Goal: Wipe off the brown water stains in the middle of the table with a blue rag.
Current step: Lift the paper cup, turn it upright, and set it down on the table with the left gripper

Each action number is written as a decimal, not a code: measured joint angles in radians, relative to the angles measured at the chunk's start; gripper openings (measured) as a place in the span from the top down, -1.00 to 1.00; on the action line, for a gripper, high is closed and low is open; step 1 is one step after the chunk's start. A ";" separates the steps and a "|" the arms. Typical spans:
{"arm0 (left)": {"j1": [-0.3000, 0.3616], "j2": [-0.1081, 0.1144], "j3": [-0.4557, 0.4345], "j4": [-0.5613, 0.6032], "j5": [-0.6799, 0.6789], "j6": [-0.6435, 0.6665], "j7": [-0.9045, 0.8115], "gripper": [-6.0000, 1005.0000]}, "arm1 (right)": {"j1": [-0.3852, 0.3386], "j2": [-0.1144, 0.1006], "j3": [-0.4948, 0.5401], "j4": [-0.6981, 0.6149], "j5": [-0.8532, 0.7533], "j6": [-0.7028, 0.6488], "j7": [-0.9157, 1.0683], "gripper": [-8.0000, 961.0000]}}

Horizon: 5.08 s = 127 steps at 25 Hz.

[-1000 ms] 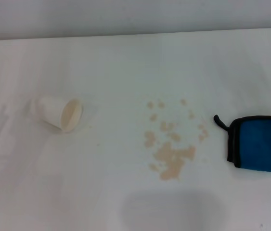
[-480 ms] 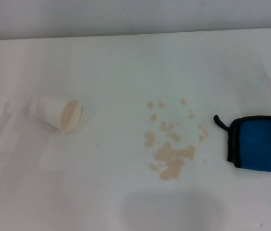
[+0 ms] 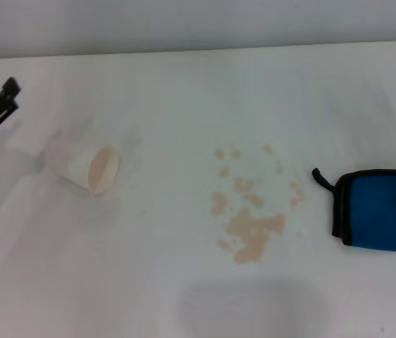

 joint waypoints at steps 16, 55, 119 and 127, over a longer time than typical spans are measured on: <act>-0.045 0.168 -0.079 0.489 0.819 -0.115 -0.830 -0.72 | 0.005 0.000 -0.009 -0.004 -0.001 -0.002 0.001 -0.79; -0.396 0.107 -0.043 0.560 1.695 -0.215 -0.521 -0.71 | 0.036 0.002 0.042 -0.046 0.044 -0.040 0.051 -0.79; -0.163 -0.015 0.038 0.520 0.914 0.016 -0.132 -0.32 | 0.090 0.004 -0.060 -0.125 0.025 -0.178 0.021 -0.79; 0.040 -0.019 0.148 0.330 0.247 -0.060 0.150 -0.32 | 0.059 0.004 -0.112 -0.188 0.024 -0.167 0.026 -0.79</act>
